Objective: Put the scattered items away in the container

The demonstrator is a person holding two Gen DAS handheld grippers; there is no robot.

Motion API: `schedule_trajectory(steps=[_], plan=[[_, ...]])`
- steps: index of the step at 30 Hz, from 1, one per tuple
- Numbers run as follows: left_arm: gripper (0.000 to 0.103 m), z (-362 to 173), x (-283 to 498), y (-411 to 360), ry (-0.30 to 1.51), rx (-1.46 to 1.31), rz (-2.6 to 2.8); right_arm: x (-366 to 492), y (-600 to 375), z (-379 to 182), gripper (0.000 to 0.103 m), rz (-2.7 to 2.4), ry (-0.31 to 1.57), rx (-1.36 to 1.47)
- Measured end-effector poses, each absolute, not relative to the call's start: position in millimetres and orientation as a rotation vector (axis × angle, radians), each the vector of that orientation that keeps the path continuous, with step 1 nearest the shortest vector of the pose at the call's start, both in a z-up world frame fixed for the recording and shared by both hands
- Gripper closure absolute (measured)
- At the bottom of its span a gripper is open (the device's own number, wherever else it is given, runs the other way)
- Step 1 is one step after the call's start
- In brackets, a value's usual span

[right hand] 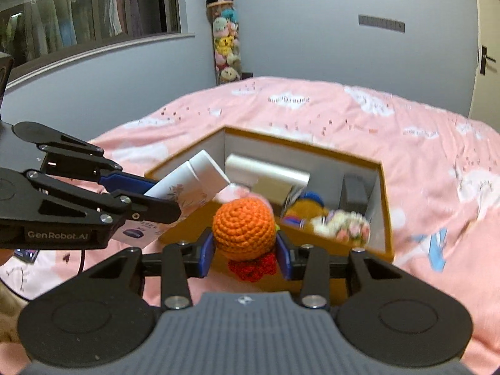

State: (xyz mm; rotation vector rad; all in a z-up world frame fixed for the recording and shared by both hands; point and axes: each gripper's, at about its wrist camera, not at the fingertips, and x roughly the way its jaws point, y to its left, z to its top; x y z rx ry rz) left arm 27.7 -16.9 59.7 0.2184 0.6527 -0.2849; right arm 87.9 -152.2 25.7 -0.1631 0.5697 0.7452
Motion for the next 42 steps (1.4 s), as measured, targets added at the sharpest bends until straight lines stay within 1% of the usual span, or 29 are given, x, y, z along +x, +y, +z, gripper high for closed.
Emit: schedule_trajectory(steps=[7,12,16,22,29,34,42], plan=[[0.080,71.3,68.7,-10.9,0.614,0.338,-0.279,113.1,-139.5,50.5,0.059,0.768,0.512,-0.176],[0.080,70.3,108.7,-1.3,0.663,0.445,-0.274,152.4,-129.3,56.5,0.059,0.770,0.543,-0.165],[0.080,55.3,137.6,1.5,0.714,0.540,-0.302,184.4,-121.3,53.1,0.059,0.758,0.589,-0.165],[0.080,24.2,171.1,-6.4,0.777,0.697,-0.325,225.6,-107.5,33.1,0.059,0.734,0.694,-0.144],[0.079,-12.0,198.5,-14.2,0.875,0.844,-0.347,243.2,-94.6,12.7,0.059,0.712,0.740,-0.192],[0.079,-27.5,211.6,-14.3,0.964,0.847,-0.347,253.1,-90.3,6.0,0.059,0.695,0.760,-0.200],[0.078,-32.4,228.7,-5.1,1.074,0.727,-0.321,271.3,-87.3,-4.8,0.059,0.648,0.796,-0.179]])
